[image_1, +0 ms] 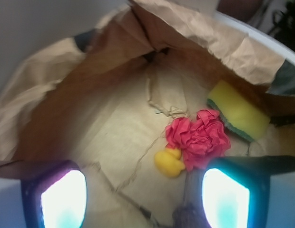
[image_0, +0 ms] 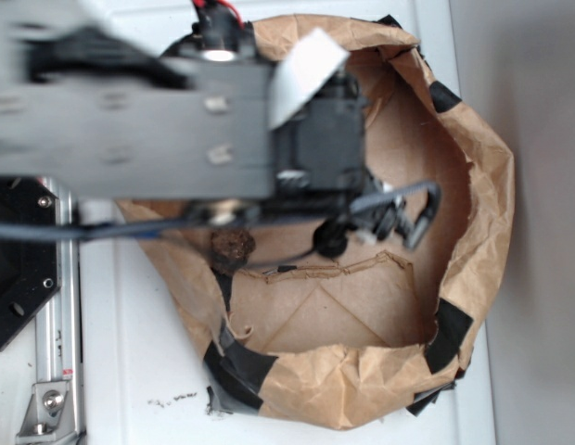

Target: Grab the yellow duck.

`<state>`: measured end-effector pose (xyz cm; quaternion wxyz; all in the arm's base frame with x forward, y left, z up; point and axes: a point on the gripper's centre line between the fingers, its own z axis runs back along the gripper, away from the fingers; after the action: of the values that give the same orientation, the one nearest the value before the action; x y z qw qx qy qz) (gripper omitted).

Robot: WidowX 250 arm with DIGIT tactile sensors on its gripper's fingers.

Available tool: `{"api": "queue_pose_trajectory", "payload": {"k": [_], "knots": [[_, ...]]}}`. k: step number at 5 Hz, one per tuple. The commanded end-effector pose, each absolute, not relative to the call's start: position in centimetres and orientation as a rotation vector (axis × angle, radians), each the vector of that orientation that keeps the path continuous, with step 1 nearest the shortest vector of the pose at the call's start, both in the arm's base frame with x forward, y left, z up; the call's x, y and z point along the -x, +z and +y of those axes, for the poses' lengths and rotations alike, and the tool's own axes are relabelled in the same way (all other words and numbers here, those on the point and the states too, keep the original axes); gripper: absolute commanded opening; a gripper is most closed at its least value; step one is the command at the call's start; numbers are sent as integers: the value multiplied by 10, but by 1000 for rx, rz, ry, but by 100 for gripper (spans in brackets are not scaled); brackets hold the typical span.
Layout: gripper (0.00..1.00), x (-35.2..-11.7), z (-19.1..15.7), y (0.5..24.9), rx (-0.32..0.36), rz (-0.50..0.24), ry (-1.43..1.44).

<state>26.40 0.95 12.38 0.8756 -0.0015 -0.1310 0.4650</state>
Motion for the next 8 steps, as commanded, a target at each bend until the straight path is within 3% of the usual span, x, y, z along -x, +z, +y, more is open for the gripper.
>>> {"api": "queue_pose_trajectory", "payload": {"k": [1, 6, 7, 8], "knots": [[100, -277, 26, 92, 59, -222, 1020], [100, -277, 26, 92, 59, -222, 1020], [100, -267, 30, 79, 74, -303, 1118], [100, -263, 33, 72, 67, -291, 1233]]}}
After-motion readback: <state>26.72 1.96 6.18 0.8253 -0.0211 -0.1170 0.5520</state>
